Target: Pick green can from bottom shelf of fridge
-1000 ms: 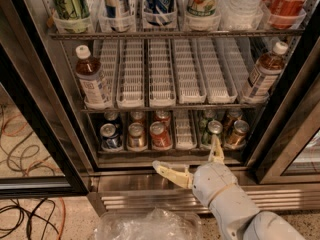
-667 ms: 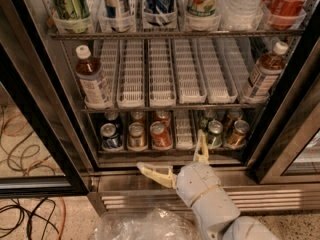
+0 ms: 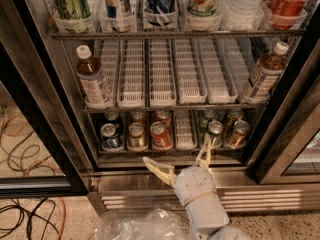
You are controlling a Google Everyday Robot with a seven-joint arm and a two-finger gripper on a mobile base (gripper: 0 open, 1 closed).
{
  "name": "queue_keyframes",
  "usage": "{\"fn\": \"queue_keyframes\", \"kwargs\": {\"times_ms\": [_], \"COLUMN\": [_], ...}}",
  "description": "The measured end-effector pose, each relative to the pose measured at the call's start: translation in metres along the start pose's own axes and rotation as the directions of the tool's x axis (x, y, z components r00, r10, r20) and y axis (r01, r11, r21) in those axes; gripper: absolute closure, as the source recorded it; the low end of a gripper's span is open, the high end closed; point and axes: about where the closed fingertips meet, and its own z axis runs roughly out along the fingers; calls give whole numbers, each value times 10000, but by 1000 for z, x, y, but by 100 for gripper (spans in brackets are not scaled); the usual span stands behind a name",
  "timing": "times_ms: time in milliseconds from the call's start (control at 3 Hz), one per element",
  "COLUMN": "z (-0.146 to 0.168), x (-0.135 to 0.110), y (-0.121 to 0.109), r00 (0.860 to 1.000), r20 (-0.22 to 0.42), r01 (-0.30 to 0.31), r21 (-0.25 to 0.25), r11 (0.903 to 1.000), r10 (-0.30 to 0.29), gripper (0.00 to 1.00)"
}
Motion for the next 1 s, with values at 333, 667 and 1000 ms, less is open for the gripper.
{"fn": "queue_keyframes", "kwargs": {"times_ms": [333, 667, 1000], "z": [0, 1, -7], "x": [0, 0, 3], "y": [0, -2, -14], "r00": [10000, 9996, 9976], "r20": [0, 229, 602], "r01": [0, -191, -391], "r21": [0, 38, 700], "r11": [10000, 9998, 9968], "r10": [0, 190, 349], "gripper": [0, 0, 0]}}
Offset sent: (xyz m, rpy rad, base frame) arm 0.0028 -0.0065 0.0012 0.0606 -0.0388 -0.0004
